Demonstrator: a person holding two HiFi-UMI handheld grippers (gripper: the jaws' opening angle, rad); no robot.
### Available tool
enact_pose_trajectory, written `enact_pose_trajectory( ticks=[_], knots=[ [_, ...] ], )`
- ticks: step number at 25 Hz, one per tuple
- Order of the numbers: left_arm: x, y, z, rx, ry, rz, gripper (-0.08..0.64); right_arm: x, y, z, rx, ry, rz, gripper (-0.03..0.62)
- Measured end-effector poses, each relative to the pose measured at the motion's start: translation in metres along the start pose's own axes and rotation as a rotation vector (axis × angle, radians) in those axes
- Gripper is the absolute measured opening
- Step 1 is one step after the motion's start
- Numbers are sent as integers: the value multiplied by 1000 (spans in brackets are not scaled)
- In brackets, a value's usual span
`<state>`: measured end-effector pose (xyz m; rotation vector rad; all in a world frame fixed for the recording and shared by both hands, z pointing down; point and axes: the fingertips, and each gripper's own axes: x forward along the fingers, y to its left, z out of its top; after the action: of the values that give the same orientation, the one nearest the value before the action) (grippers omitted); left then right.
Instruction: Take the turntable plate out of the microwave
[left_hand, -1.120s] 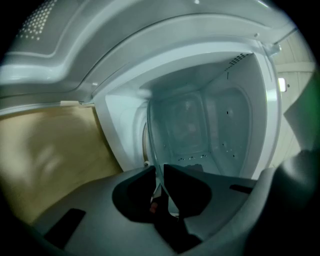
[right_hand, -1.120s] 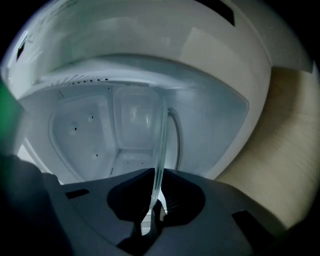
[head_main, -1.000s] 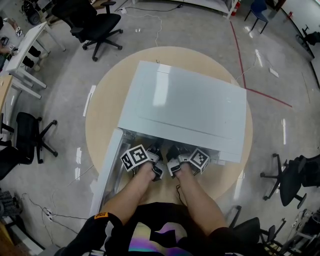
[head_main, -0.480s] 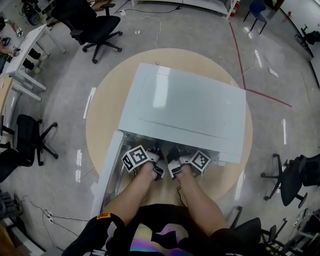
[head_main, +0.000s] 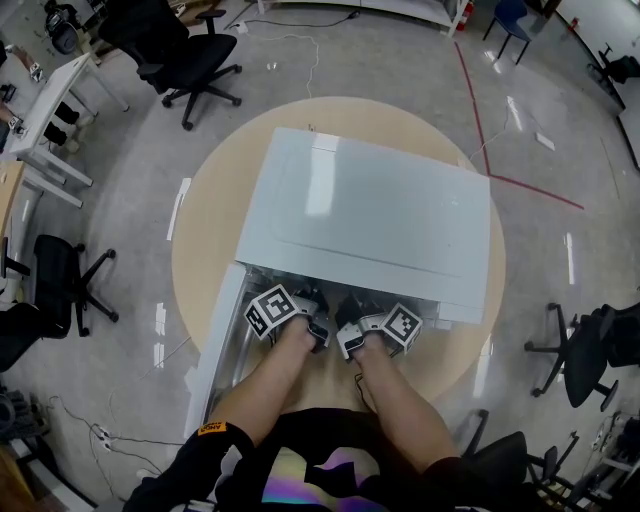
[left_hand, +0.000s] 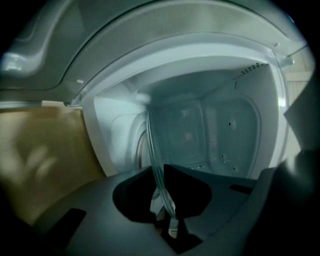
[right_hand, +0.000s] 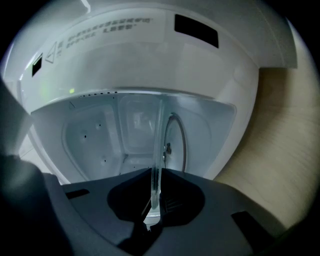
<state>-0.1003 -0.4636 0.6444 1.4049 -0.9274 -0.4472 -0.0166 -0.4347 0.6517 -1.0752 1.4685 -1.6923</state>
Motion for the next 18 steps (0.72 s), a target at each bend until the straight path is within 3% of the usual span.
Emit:
enact_pose_trajectory(
  ticks=[10, 18],
  knots=[
    [-15, -15, -12, -23, -15, -51, 86, -19, 19, -5, -43, -10, 30, 48],
    [-46, -35, -19, -1, -12, -112, 84, -40, 48, -25, -95, -5, 103, 48]
  ],
)
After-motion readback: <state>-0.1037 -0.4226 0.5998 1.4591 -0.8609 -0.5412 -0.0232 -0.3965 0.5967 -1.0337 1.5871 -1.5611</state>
